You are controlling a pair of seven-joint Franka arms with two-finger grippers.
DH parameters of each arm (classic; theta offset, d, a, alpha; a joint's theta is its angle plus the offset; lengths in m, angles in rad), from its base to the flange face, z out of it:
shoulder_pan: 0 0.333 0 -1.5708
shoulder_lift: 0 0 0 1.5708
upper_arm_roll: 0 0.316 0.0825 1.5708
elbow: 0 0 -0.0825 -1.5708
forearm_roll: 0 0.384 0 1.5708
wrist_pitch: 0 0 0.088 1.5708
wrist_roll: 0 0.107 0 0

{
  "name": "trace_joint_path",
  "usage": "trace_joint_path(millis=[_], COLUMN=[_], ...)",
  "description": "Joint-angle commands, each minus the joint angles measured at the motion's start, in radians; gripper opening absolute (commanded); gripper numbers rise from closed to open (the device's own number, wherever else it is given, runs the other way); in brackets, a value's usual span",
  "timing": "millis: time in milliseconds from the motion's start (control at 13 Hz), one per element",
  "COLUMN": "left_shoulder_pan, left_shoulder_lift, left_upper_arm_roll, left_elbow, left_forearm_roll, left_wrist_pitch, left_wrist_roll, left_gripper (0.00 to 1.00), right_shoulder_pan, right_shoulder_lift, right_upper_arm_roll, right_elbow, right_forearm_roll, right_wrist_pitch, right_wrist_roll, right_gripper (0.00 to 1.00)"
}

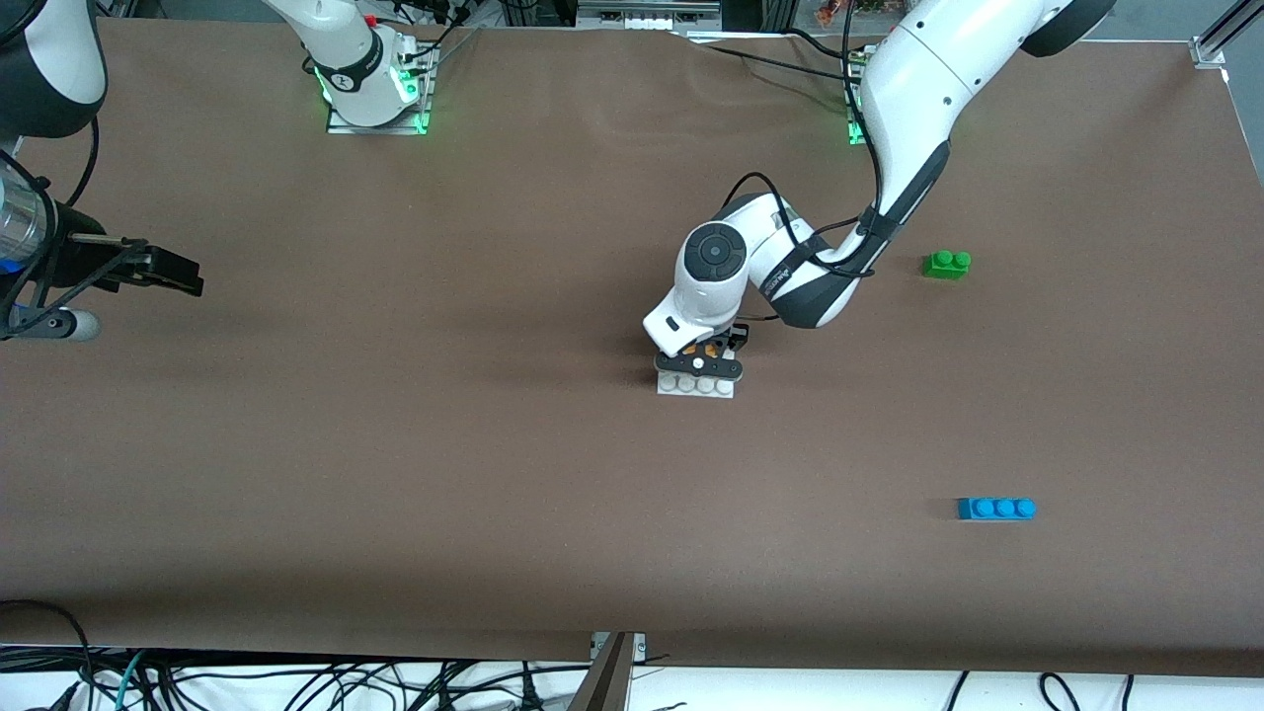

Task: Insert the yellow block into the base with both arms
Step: 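Lower and press the yellow block onto the plate studs with the left gripper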

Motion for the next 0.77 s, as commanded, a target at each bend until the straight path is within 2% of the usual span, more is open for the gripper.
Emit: trace_joint_path(millis=[0, 154, 462, 692], left_shoulder_pan=[-0.015, -0.006, 0.004, 0.002], left_shoulder_lift=[0.001, -0.025, -0.137, -0.174], left_upper_arm_roll=[0.006, 0.006, 0.003, -0.003], left_elbow=[0.019, 0.024, 0.071, 0.215], left_forearm_roll=[0.033, 0.024, 0.016, 0.019], left_wrist_pitch=[-0.012, -0.016, -0.188, -0.398], left_wrist_roll=[-0.035, -0.033, -0.029, -0.021], left_gripper=[1.0, 1.0, 1.0, 1.0], right_shoulder_pan=[-0.007, -0.007, -0.007, -0.007], right_shoulder_lift=[-0.016, -0.03, -0.051, -0.051], right_upper_arm_roll=[0.004, 0.002, -0.002, -0.002], right_elbow=[-0.009, -0.005, -0.002, -0.002], right_forearm_roll=[0.012, 0.012, 0.013, 0.021], right_wrist_pitch=[-0.001, -0.007, -0.028, -0.022], right_wrist_roll=[-0.009, -0.009, -0.006, -0.006], right_gripper=[1.0, 1.0, 1.0, 1.0])
